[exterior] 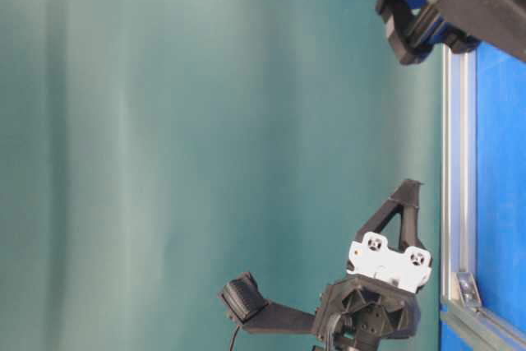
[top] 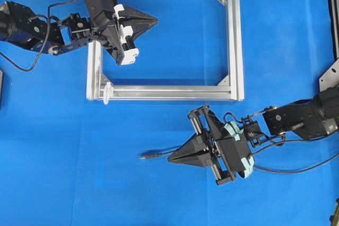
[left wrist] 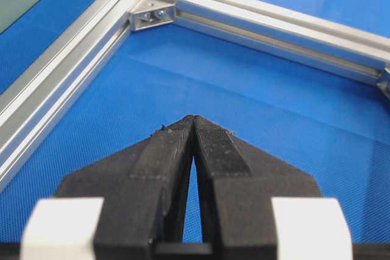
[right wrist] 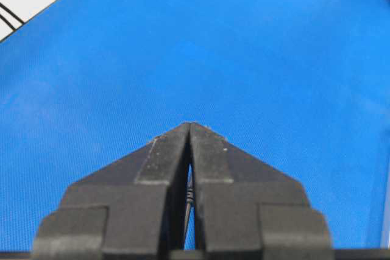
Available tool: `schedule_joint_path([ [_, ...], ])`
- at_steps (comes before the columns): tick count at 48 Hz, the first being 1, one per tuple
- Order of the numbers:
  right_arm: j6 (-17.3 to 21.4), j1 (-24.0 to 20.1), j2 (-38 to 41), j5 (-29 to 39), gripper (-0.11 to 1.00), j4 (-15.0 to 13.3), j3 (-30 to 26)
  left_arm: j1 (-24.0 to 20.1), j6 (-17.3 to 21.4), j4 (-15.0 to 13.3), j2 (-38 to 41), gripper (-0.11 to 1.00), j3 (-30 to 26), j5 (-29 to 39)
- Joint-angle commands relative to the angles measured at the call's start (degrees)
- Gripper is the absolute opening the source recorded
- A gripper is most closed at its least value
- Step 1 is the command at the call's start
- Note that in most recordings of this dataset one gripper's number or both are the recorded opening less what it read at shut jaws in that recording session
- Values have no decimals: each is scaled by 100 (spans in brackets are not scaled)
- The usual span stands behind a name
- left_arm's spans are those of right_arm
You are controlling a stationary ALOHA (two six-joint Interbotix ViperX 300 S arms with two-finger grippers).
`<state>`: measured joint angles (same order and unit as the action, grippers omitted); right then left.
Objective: Insert the wire through the string loop located on the left side.
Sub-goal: 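Open the right gripper above the black USB cable plug end, then lower the right gripper and close it on the cable behind the plug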
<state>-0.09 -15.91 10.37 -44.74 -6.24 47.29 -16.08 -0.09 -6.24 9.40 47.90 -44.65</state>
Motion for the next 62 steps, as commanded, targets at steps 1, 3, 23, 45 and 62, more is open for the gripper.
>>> schedule_joint_path([
  [1, 105, -18, -281, -18, 1, 26, -44, 70, 26, 132, -255, 0, -70, 26],
  [3, 105, -18, -299, 35, 0, 114, -44, 70, 26, 123, -264, 0, -70, 35],
  [23, 606, 18, -299, 255, -2, 167, -18, 70, 26, 141, -264, 0, -35, 44],
  [45, 809, 26, -299, 527, 73, 615, -18, 70, 26, 149, -272, 0, -18, 88],
  [62, 809, 26, -167, 527, 95, 677, -105, 70, 18, 149, -272, 0, -9, 88],
])
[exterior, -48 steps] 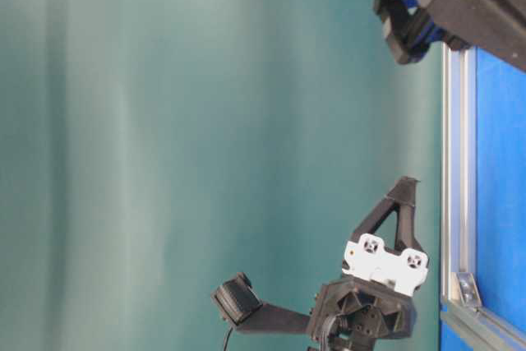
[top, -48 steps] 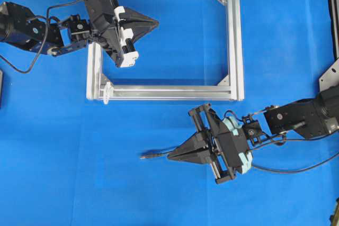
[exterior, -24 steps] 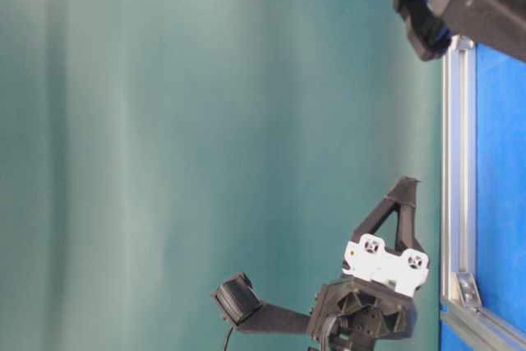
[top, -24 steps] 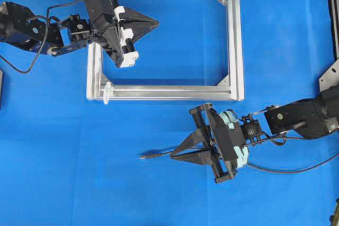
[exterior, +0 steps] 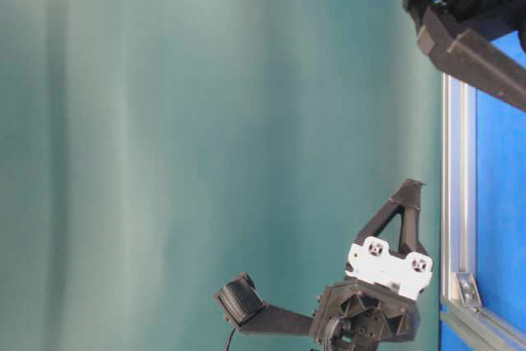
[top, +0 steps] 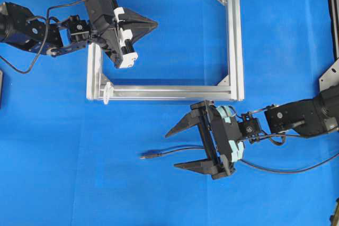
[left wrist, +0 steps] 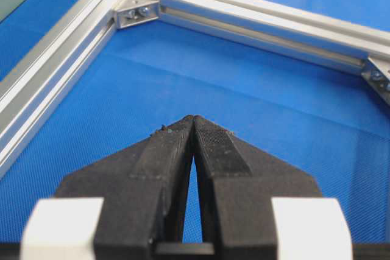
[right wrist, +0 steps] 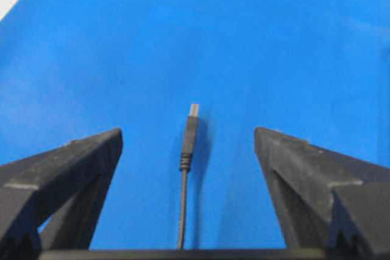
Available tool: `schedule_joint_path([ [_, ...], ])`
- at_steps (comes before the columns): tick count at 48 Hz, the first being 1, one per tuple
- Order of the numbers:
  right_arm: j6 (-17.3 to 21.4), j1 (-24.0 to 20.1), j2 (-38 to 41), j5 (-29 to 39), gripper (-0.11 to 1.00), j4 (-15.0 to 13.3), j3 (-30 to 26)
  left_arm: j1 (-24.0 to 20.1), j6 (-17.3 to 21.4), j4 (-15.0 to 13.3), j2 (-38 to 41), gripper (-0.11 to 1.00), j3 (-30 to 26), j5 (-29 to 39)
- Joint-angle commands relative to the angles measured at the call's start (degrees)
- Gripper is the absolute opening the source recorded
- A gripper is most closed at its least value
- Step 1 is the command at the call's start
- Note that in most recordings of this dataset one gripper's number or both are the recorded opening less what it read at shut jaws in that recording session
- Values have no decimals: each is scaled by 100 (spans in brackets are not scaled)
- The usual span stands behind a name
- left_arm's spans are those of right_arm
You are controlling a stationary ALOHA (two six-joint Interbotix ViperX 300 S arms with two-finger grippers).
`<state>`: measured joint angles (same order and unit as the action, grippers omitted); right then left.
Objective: Insert the wire through the string loop located on the left side.
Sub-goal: 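Lower the right gripper and close it on the cable behind the plug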
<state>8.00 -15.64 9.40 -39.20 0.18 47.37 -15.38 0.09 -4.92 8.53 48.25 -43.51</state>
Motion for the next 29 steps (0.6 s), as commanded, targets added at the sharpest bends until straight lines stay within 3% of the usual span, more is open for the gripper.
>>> schedule_joint_path([
  [1, 0, 0, -35, -26, 95, 53, -132, 0, 0, 9, -193, 0, -44, -26],
  [29, 9, -62, 1063, -53, 95, 396, -554, 0, -18, 18, -193, 0, -18, -18],
])
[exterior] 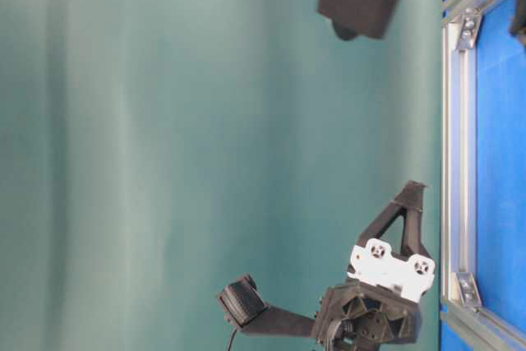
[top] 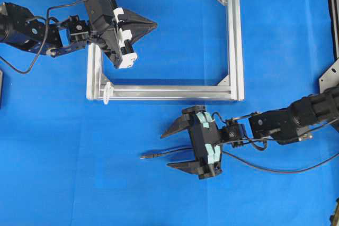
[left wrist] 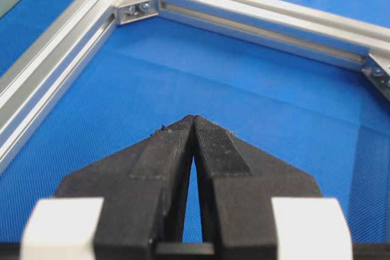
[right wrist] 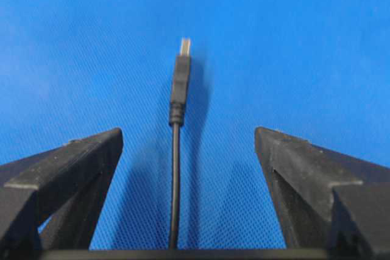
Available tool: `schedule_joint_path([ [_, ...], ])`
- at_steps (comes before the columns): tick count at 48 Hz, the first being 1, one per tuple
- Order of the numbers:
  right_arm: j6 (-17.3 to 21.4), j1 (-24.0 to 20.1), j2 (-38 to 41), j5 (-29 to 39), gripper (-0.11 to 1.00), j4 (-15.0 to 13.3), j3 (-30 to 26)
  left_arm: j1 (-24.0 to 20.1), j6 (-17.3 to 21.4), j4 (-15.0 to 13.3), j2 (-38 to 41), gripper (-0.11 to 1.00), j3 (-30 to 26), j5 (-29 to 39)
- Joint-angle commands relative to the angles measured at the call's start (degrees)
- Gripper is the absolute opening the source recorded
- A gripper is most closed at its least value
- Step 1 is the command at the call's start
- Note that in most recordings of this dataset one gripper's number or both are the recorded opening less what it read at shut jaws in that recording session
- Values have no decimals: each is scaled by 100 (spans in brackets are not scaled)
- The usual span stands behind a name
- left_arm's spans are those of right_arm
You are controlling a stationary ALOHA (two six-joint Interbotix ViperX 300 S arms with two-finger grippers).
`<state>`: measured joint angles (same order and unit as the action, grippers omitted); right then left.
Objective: Insert the wire through the string loop located on the left side.
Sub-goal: 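Lower the right gripper and close it on the cable behind the plug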
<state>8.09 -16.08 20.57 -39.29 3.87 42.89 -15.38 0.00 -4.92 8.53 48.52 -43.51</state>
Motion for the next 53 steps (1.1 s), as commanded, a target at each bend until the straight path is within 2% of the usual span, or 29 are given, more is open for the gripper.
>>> schedule_joint_path([
  [1, 0, -18, -35, -44, 95, 26, -105, 0, -18, 18, -193, 0, -44, -18],
  [13, 9, -26, -9, -44, 95, 26, -114, 0, -18, 18, -193, 0, -35, -18],
  [41, 0, -44, -9, -62, 86, 26, -123, -9, -26, 18, -193, 0, 0, -9],
  [43, 0, -35, -9, -62, 81, 26, -132, 0, -26, 18, -202, 0, 0, -9],
  [45, -18, -44, -9, -70, 71, 26, -132, 0, -26, 18, -202, 0, -9, 9],
  [53, -62, -35, -9, -132, 22, -18, -132, 0, -26, 18, -202, 0, -9, 53],
])
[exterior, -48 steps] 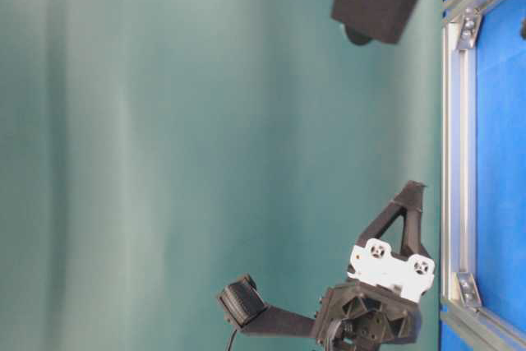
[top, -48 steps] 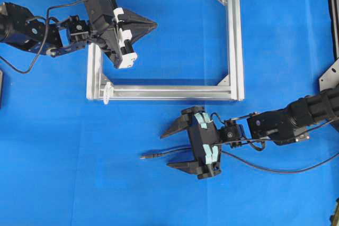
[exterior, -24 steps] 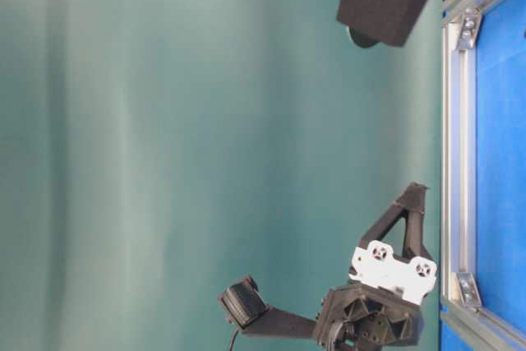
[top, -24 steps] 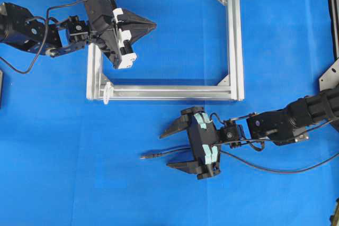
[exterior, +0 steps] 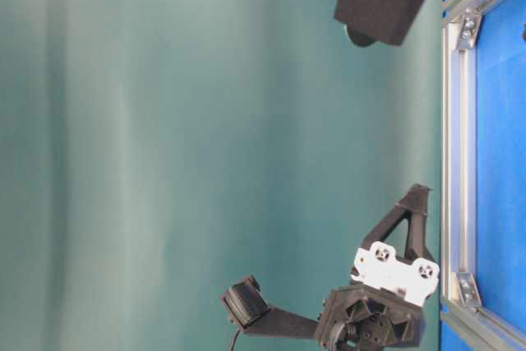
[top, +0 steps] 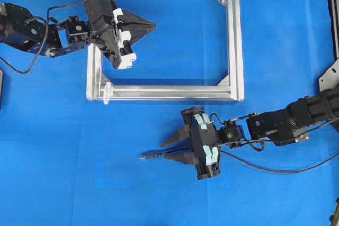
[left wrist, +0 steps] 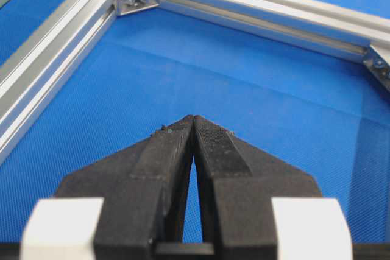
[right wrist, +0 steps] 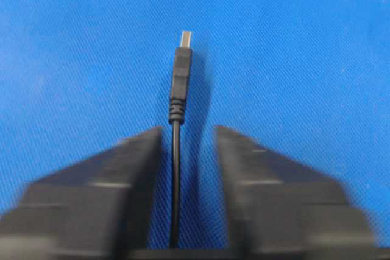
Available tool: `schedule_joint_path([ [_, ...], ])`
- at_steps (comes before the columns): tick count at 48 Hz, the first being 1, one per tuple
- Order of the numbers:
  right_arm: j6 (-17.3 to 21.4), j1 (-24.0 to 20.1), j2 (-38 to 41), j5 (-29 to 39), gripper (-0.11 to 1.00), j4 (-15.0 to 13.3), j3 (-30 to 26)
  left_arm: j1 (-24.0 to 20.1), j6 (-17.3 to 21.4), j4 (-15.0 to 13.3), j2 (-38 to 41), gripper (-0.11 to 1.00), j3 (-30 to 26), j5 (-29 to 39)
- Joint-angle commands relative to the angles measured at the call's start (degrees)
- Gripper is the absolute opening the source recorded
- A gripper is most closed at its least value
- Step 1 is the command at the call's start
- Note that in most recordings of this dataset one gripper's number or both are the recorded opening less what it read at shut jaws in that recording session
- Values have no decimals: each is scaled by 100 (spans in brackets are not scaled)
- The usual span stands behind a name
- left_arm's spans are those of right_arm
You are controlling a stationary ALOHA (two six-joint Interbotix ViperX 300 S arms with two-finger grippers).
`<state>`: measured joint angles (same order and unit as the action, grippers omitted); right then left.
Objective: Insert the wire through the string loop located on the left side.
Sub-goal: 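Lower the right gripper and close it on the cable behind the plug, then lift the cable and carry it left toward the frame corner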
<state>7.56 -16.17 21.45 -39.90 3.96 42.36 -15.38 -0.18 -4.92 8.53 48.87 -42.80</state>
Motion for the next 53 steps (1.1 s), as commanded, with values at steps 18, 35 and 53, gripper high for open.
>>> schedule_joint_path([
  [18, -9, -35, -290, 26, 0, -26, -62, 0, -9, 18, -202, 0, -44, -18],
  [35, -211, -18, -1362, 1055, 0, -26, -79, 0, -26, 18, -202, 0, -35, -18],
  [53, -290, 0, -1934, 1503, 0, -26, -79, 0, -26, 18, -202, 0, -35, -18],
])
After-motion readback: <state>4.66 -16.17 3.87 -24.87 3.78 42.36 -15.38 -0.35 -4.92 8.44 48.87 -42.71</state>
